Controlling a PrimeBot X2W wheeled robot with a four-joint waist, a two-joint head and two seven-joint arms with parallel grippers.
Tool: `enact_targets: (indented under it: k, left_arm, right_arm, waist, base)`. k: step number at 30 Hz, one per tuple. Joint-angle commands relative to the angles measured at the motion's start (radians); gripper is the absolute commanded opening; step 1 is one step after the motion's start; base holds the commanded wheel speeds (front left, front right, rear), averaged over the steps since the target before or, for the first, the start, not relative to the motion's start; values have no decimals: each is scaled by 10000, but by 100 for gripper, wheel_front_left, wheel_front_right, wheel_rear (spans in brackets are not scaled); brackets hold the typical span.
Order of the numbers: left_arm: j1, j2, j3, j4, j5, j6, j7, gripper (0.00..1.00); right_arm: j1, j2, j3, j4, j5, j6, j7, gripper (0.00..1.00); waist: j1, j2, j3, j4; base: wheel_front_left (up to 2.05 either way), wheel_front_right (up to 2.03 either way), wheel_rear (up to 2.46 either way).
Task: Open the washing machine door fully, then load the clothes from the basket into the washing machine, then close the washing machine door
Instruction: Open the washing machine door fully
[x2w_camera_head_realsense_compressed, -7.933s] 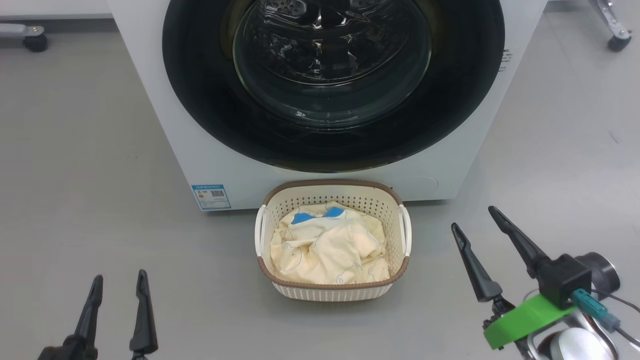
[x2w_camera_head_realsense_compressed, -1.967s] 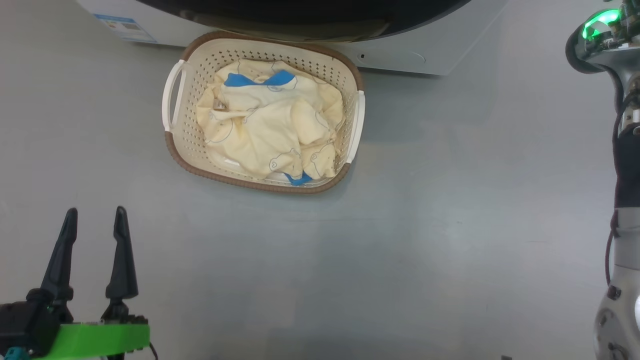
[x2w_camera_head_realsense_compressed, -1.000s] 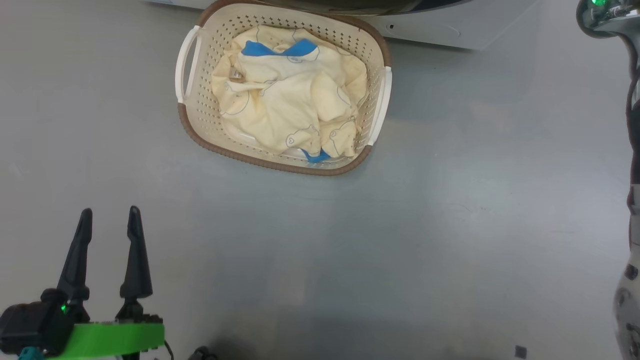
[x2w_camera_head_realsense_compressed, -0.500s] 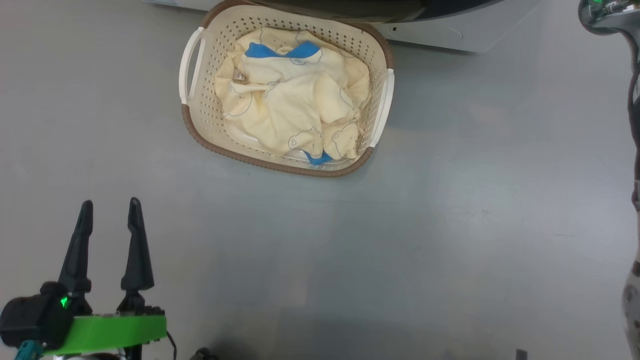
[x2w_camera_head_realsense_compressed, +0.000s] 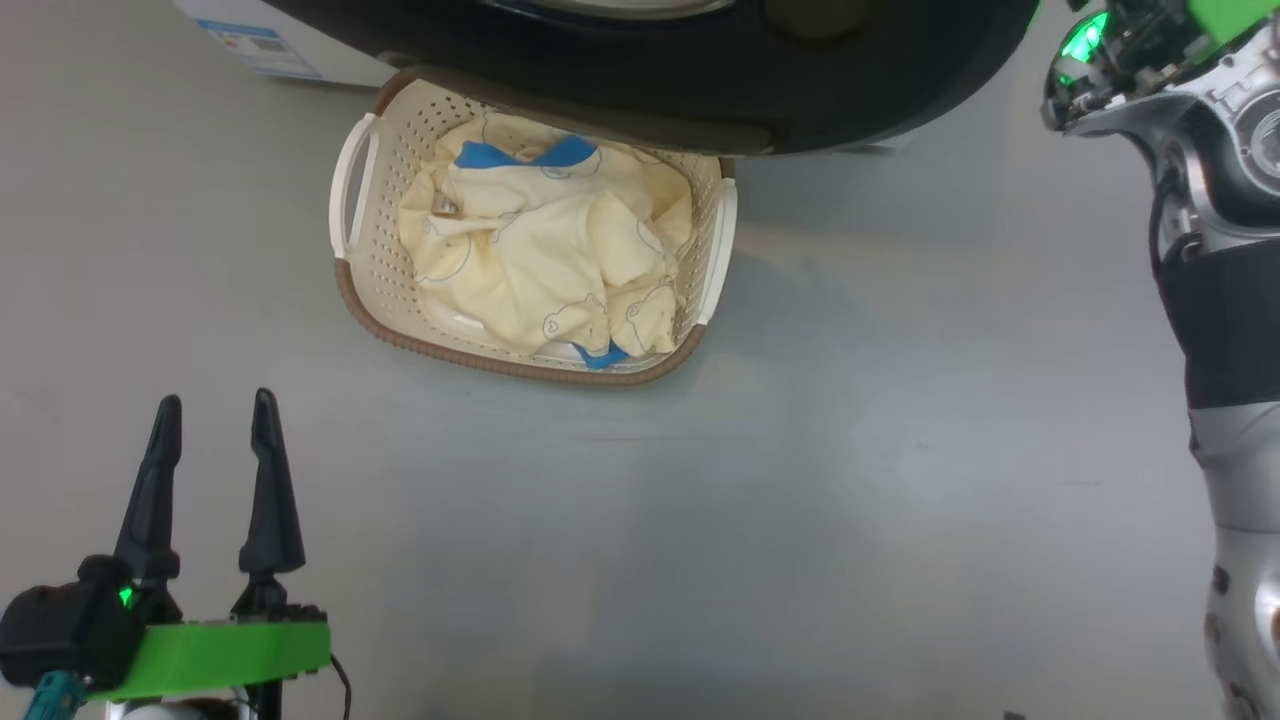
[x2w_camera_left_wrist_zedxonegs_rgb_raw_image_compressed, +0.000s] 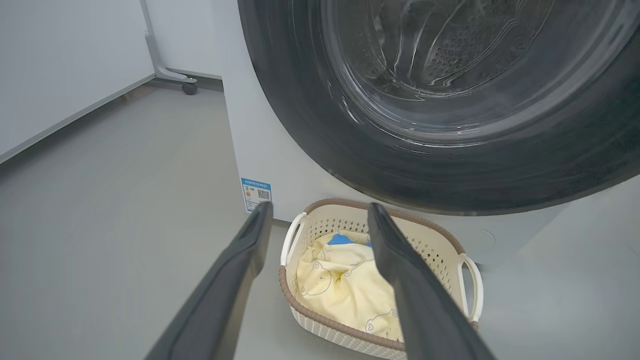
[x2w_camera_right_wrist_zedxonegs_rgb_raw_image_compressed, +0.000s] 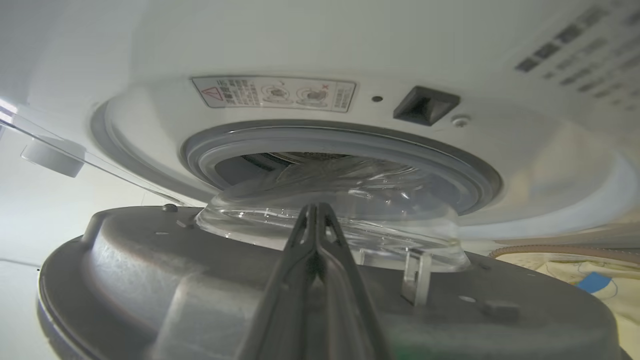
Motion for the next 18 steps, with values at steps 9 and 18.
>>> enact_targets:
  k: [9,18]
  left_arm:
    - [-20,174,410,-103,-53,6,-113,100]
    - [130,225,285,110,-73,6,-113,100]
  right_arm:
    - [812,589,1350,-543,20,17,434,0]
    - [1925,736,2285,-1126,84,17,608,0]
  waist:
    - [0,-1,-741,-457]
    - [0,-1,-1592,-485]
  base:
    - [0,0,0]
    - [0,0,0]
